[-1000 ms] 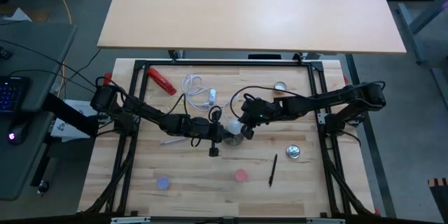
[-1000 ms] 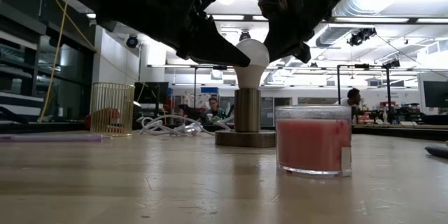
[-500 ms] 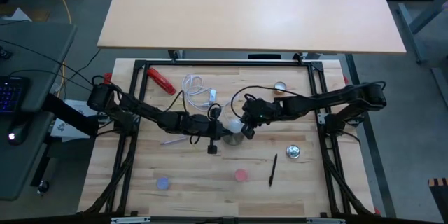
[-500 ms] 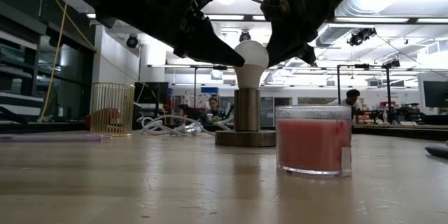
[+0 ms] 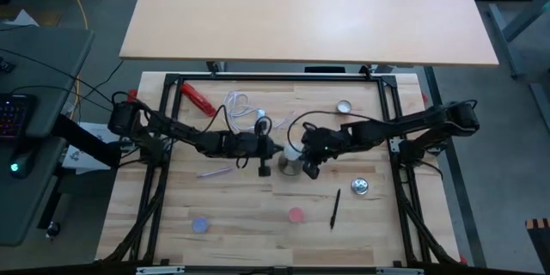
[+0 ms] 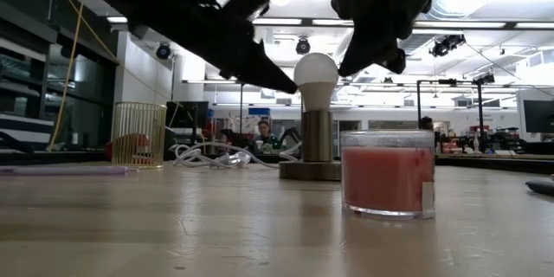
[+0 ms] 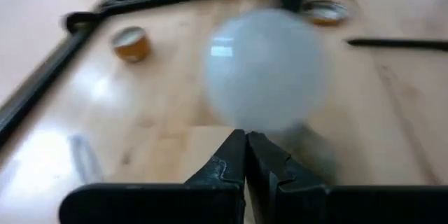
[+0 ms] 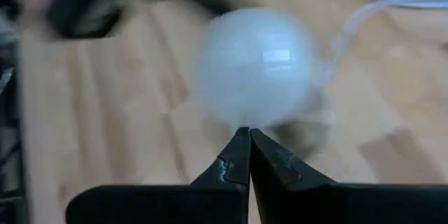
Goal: Screw lightbulb
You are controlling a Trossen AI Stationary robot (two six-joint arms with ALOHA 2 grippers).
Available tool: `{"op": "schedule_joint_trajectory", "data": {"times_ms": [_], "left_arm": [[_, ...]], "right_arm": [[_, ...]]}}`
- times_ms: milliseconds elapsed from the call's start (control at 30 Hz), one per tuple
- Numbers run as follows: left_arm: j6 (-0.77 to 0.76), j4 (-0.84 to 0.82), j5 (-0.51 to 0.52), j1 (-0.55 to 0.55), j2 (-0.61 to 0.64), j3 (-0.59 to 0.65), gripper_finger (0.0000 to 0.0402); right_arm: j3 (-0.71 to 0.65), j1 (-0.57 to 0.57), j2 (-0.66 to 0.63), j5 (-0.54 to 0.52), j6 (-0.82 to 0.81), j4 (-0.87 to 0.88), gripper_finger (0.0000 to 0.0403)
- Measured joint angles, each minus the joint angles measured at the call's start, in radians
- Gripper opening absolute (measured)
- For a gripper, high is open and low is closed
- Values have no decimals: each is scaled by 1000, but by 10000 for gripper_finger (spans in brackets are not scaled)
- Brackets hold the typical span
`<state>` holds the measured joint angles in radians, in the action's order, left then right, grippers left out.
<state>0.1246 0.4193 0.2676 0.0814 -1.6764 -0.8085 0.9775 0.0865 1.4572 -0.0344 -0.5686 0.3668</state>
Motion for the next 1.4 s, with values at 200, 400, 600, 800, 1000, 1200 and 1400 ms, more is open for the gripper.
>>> {"op": "schedule_joint_trajectory", "data": {"times_ms": [200,400,600,800,1000,1200,1400], "left_arm": [[0,7,-26,-39,2,-3,0],[-15,6,-49,-58,2,-3,0],[15,-7,-22,-59,2,-3,0],[78,-12,16,-79,13,-3,0],[93,-100,76,-104,56,-3,0],[-42,-248,29,-86,98,-2,0],[-189,-116,7,45,88,44,0]], "right_arm": [[1,30,1,-21,-4,-8,0],[2,42,1,-36,-2,2,0],[2,44,1,-4,12,6,0],[2,63,1,34,27,13,0],[2,74,-12,25,50,93,0],[2,44,-35,-66,76,174,0],[2,-52,-35,-68,155,135,0]]}}
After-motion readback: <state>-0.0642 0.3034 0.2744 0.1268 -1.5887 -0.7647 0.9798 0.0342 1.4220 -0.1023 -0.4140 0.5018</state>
